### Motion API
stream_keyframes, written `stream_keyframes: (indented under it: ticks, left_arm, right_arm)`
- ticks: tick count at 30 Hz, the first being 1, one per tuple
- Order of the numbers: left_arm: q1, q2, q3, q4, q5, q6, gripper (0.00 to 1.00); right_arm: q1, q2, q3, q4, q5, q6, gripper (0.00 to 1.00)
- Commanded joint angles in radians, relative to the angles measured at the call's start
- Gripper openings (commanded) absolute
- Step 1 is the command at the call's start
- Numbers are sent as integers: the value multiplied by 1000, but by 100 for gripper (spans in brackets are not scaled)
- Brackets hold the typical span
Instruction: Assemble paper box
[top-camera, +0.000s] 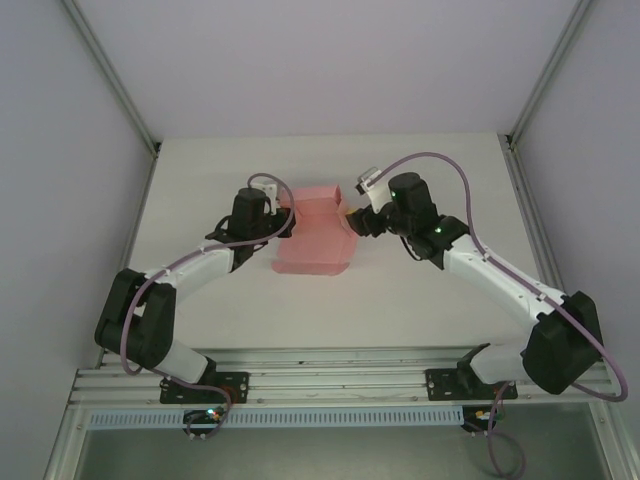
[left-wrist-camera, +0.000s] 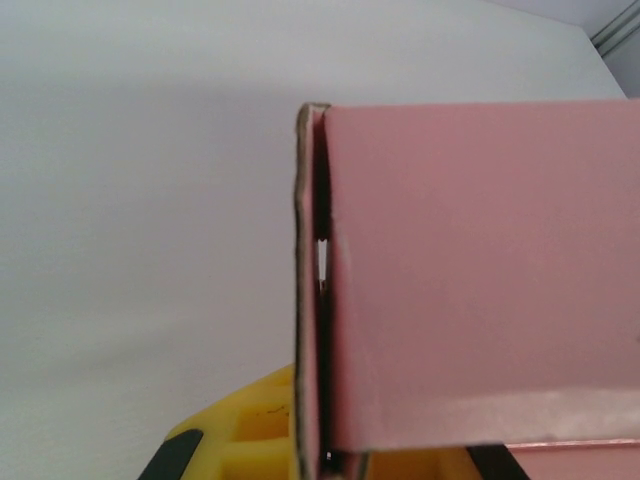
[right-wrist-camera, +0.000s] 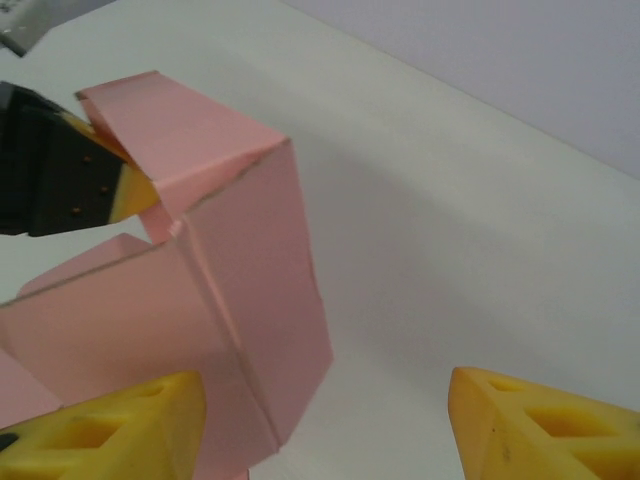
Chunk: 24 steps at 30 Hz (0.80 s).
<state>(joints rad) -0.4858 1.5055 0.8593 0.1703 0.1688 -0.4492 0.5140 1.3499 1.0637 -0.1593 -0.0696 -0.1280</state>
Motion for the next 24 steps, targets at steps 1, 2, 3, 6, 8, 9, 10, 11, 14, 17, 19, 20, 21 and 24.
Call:
stream_keyframes:
  ticks: [1,2,3,6,8,9,10,11,14,17,19,20,21,24]
  left_arm:
    - [-6,-1,30,6,11,23,0]
    - [-5,-1,31,5,11,23,0]
    - [-7,-1,32,4,12,26,0]
    - [-7,-2,34,3,18,27,0]
    - [-10,-3,36,5,22,30,0]
    - [-13,-4,34,6,24,33,0]
    - [-14,-5,35,6,24,35,0]
    - [-16,-5,35,6,24,36,0]
    - [-22,-7,37,3,22,38,0]
    - [-28,-12,38,-1,15,38,0]
    - [-34,-16,42,-3,11,40,0]
    - [-37,-18,45,-8,1,40,0]
    - [-40,-20,47,-12,-6,40,0]
    - [-49,-23,59,-32,-27,37,0]
  right_arm:
    - [-2,19,19,-57,-99,-32,66]
    - [-1,22,17,-55,-109,-32,66]
    - [-2,26,19,-53,-112,-31,66]
    - [-1,41,35,-60,-104,-27,64]
    - [-1,69,49,-62,-97,-29,64]
    - [-1,78,56,-60,-93,-23,64]
    - [-1,88,65,-60,-93,-19,63]
    - [0,99,75,-63,-94,-19,62]
    - [0,123,97,-65,-86,-8,60]
    - [4,135,99,-48,-73,12,58]
    - [9,141,101,-43,-46,27,56]
    - [18,144,99,-38,-17,32,55]
    - [25,148,97,-33,10,38,53]
    - [55,160,100,-16,166,68,41]
